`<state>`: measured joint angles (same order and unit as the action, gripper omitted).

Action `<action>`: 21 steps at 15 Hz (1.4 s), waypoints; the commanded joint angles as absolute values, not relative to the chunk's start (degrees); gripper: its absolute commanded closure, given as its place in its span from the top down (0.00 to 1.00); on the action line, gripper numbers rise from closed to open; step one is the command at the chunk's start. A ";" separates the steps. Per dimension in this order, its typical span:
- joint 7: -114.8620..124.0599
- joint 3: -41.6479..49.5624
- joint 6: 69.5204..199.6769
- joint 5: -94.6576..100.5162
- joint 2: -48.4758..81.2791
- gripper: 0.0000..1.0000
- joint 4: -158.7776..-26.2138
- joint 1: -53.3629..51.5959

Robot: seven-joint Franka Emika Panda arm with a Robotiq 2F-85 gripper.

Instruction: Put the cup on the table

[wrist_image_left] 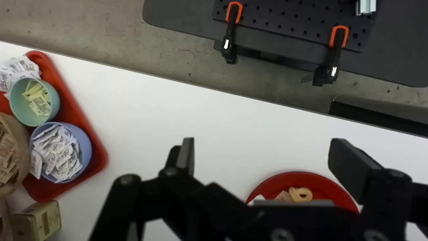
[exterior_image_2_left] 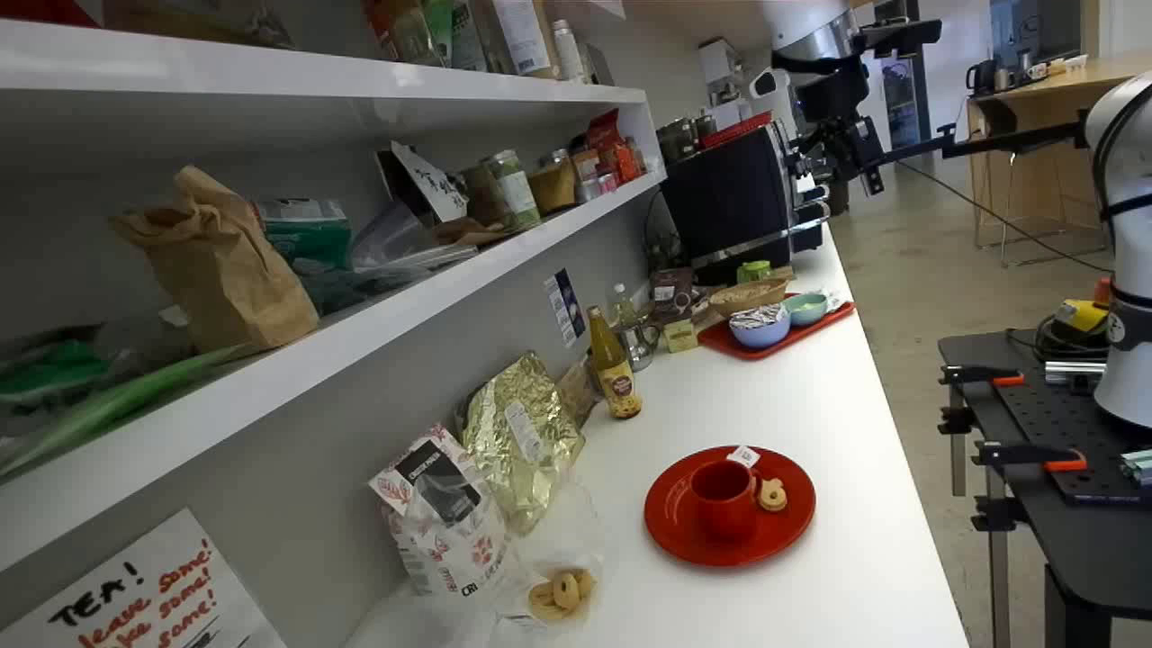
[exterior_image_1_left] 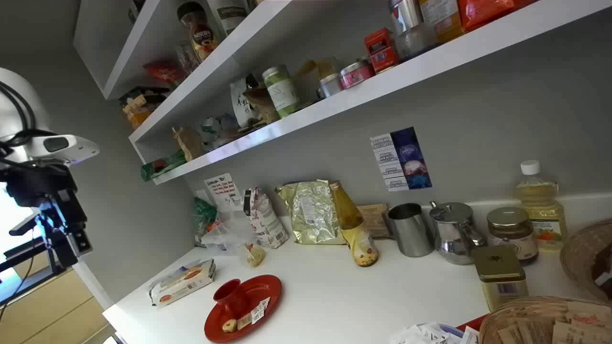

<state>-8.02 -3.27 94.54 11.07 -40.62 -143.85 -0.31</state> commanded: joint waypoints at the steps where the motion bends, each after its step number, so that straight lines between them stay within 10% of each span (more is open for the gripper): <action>1: -7.38 -2.29 94.29 11.62 -40.53 1.00 -143.72 -1.59; 21: -5.02 -1.84 110.52 0.71 -24.14 1.00 -133.64 -4.04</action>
